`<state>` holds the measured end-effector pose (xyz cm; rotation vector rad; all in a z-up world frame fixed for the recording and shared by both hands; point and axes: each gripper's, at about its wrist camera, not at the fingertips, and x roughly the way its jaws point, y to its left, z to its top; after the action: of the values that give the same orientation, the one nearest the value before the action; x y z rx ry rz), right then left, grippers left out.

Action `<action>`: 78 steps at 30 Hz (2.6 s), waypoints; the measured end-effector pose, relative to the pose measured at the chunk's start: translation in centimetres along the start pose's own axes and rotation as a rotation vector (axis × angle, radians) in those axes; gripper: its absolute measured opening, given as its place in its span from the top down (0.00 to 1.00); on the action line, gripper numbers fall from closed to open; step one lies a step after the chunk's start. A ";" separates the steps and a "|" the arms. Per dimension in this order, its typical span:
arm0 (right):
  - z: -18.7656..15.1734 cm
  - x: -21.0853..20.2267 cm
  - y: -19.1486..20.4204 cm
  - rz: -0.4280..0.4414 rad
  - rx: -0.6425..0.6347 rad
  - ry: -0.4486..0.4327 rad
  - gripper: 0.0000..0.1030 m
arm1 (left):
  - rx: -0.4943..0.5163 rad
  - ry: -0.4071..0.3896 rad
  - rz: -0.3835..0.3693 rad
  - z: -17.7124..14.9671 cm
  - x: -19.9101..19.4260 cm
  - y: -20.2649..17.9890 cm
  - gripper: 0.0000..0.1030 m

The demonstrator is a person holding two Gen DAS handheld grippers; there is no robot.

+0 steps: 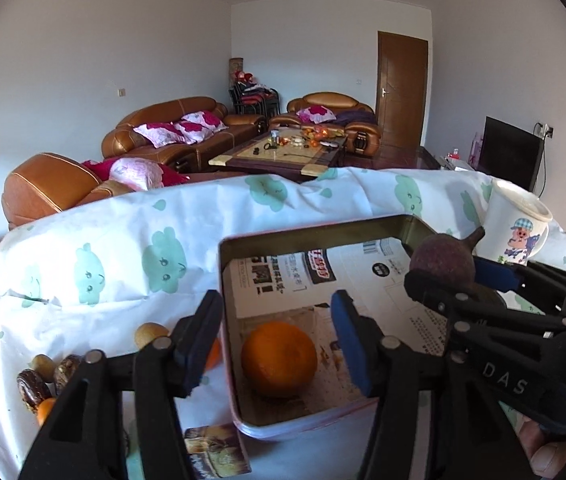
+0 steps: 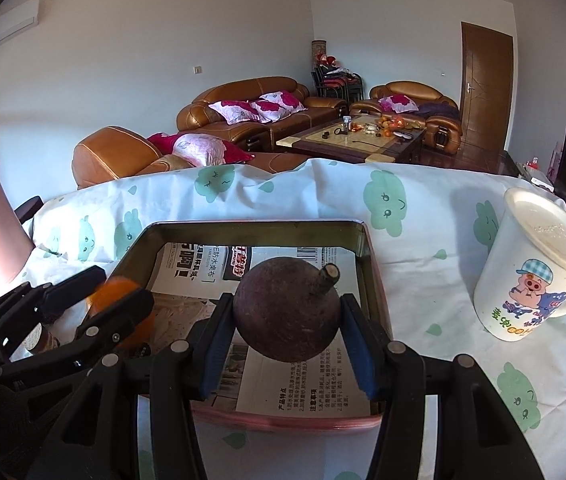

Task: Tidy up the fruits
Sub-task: 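Carry both items into the pink tin and open both tools to release, then withdraw both tools from the tin toward the remaining items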

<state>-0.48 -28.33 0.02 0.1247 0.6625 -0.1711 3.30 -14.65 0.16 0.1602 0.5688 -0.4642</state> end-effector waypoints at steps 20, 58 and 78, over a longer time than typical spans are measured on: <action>-0.7 -0.8 2.4 0.029 -0.085 -0.036 0.26 | -0.022 -0.095 0.251 -2.0 -4.7 3.9 0.00; -6.3 -5.5 9.1 0.174 0.075 0.028 0.27 | -0.232 0.033 0.377 -4.9 -7.3 17.4 0.00; -5.2 0.8 15.7 0.204 0.000 0.218 0.67 | -0.308 0.103 0.459 -5.7 -7.7 23.6 0.00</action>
<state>0.15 -12.15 -3.60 0.2122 0.8622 0.0397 5.81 10.66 0.16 0.0167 0.6752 0.0794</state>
